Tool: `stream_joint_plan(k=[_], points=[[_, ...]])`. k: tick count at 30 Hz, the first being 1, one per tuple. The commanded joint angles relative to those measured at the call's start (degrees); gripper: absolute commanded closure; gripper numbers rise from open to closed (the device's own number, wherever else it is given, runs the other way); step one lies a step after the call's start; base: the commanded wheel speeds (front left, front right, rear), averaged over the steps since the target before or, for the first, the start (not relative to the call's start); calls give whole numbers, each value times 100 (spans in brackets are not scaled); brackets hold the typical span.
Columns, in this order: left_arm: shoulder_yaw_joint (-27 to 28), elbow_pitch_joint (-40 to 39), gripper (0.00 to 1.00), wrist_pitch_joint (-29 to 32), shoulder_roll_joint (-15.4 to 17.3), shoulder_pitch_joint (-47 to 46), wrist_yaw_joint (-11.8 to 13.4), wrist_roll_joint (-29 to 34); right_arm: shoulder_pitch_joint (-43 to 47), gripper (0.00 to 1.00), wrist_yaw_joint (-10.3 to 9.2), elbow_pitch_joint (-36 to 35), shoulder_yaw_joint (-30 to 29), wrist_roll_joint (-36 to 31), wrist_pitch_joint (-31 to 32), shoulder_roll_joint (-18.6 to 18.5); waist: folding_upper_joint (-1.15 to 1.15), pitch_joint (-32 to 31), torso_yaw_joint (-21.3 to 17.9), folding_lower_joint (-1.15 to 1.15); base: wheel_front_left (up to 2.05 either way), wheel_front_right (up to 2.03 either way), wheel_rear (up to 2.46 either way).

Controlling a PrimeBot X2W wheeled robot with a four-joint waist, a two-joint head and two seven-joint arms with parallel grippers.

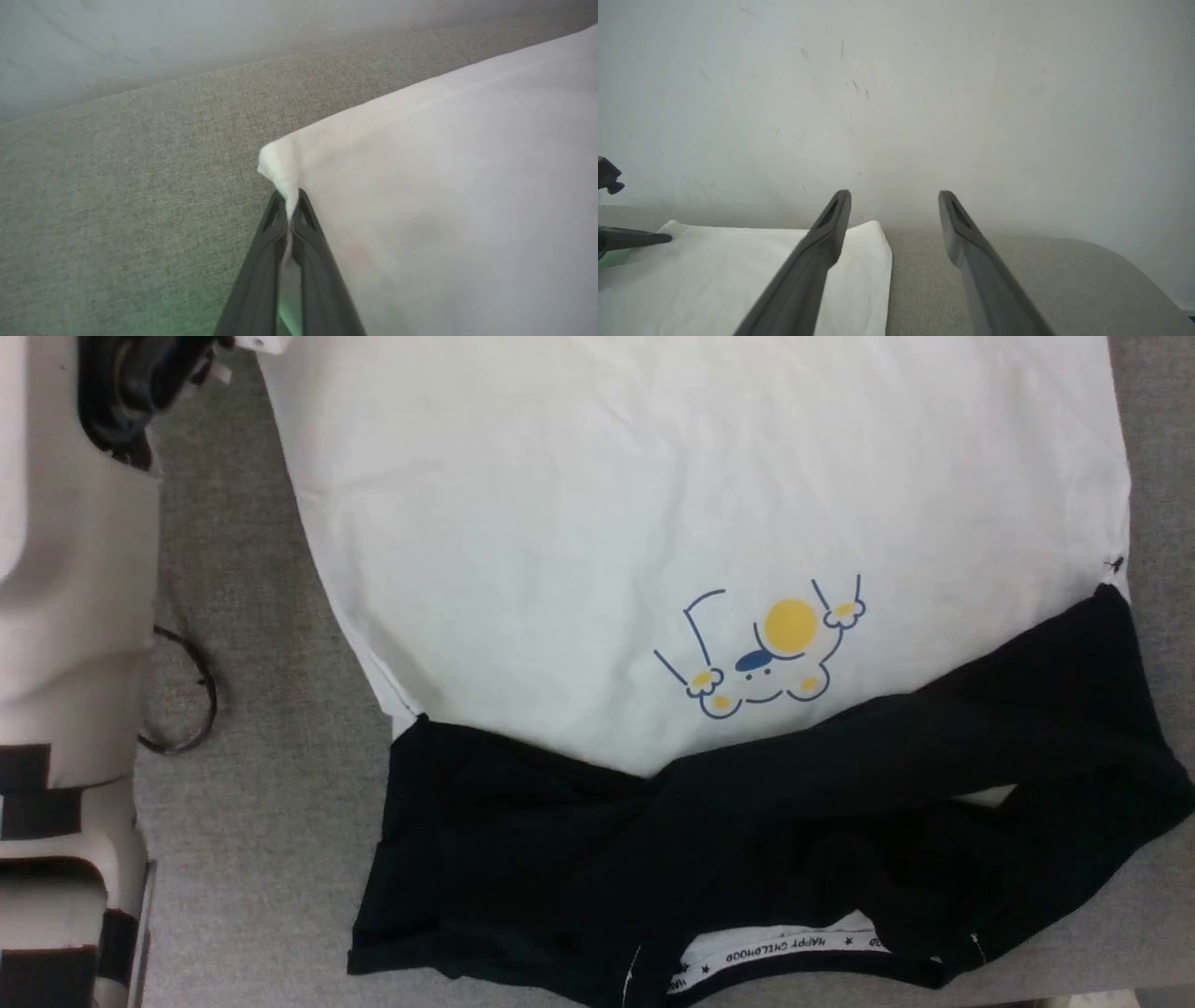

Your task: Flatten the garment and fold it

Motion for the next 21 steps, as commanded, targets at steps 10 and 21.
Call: stream_joint_plan(k=[10,21], points=[[-164,149,100,-373,-351,84,-98,-162,-3911,0,-5,1794,146,371,2579,-1250,0,-33,409,0,0,0,0],[-415,240,100,-579,-767,-242,-139,-191,-5417,0,-5,4635,522,-1221,4095,-564,0,290,842,0,0,0,0]])
